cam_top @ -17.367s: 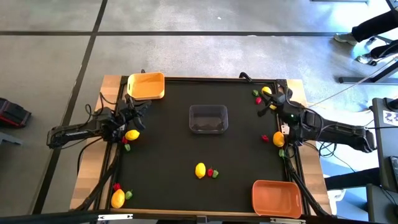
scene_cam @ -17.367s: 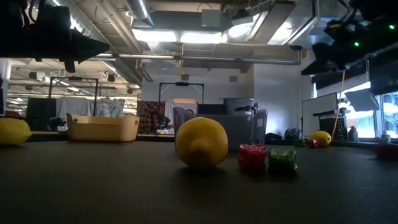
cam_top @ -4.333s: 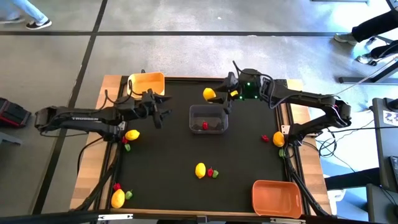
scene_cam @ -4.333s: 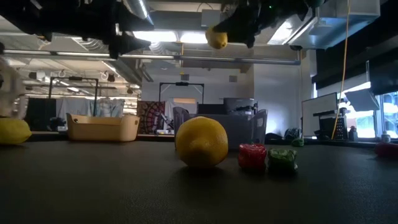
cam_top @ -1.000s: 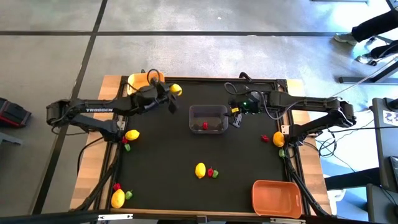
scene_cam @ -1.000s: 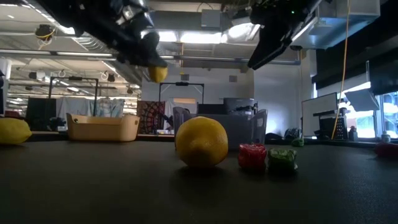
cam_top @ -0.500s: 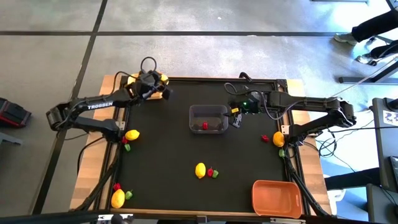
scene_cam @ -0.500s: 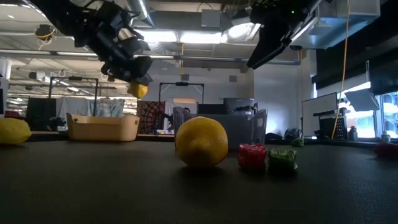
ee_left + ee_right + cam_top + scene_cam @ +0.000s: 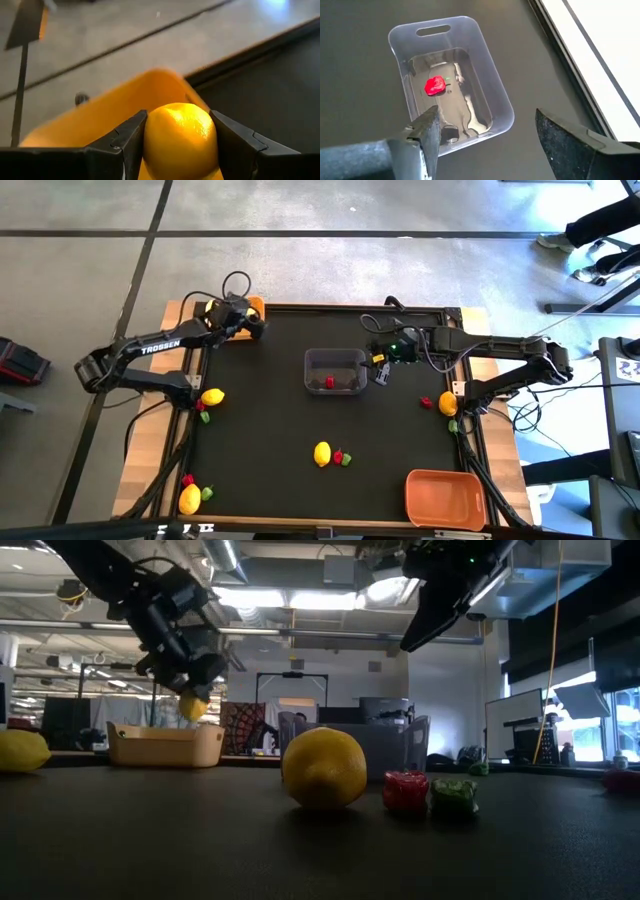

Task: Sort produce into baskets
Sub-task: Put the yellow lemon into the yellow bin

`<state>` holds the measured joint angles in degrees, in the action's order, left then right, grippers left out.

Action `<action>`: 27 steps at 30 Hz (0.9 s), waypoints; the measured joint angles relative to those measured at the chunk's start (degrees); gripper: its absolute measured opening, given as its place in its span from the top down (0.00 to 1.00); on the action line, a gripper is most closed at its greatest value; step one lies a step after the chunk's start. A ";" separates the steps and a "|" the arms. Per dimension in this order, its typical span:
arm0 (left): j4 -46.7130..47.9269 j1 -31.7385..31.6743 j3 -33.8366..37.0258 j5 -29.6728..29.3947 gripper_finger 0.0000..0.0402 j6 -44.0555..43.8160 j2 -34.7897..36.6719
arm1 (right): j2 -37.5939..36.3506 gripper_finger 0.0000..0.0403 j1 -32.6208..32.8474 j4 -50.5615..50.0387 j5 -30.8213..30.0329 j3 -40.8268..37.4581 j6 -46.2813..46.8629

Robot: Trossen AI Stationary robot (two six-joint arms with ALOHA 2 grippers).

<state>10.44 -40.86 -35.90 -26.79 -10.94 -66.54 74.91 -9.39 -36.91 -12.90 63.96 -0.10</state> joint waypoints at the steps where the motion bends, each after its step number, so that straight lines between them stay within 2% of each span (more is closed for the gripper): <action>1: -0.05 -0.17 0.52 0.02 0.52 -0.30 0.00 | 0.00 0.34 0.00 -0.11 -0.01 0.00 -0.02; 11: -2.85 -7.41 2.63 0.23 0.52 0.34 -0.26 | 0.00 0.34 0.00 0.46 -0.03 0.00 1.18; 13: -3.95 -8.91 2.62 1.99 0.52 0.31 -1.29 | 0.00 0.34 0.00 0.42 -0.03 0.00 1.18; 17: -6.85 -11.08 2.62 4.69 0.52 0.31 -5.53 | 0.00 0.34 0.00 0.42 -0.05 0.00 1.16; 23: -11.97 -12.91 2.59 4.95 0.52 1.06 -13.74 | 0.00 0.34 0.00 0.38 -0.05 0.00 1.16; 27: -14.68 -13.09 1.93 5.06 0.51 0.74 -16.74 | 0.00 0.34 0.02 0.33 -0.04 0.00 1.18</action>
<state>-4.25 -53.95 -33.97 -21.72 -10.19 -83.29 74.91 -9.37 -36.58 -12.94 63.96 1.08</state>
